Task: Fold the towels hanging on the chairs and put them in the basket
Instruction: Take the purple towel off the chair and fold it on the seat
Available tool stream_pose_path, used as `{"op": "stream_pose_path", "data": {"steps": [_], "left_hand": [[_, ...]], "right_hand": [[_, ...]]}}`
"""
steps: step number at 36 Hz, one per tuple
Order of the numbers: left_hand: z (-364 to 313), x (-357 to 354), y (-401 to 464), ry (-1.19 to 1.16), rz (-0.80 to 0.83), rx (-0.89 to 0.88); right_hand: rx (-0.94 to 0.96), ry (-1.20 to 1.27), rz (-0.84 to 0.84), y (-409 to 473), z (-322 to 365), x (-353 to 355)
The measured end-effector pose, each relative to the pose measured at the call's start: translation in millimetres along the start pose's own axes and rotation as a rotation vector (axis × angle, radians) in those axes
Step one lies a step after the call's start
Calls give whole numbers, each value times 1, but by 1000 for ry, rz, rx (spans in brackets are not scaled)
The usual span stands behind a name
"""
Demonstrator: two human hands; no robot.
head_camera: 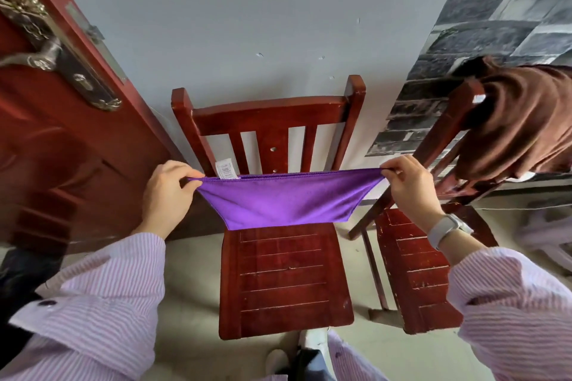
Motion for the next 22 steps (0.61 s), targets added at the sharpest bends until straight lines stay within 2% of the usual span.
{"op": "stream_pose_path", "data": {"steps": [6, 10, 16, 22], "left_hand": [[16, -25, -17, -11, -22, -63], [38, -65, -40, -18, 47, -44], [85, -159, -103, -60, 335, 50], [128, -247, -179, -5, 639, 283]], "right_hand": [[5, 23, 65, -11, -19, -26], [1, -20, 176, -34, -43, -60], [-118, -42, 434, -98, -96, -126], [-260, -77, 751, -180, -151, -198]]}}
Point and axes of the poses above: each hand's wrist, its own y-axis towards the middle knuckle, its own x-axis out of the back of the hand, z = x × y, the point moved 10 cm from there along y, towards the middle knuckle, and after that the axes turned 11 degrees about z, right-handed, at the moved point
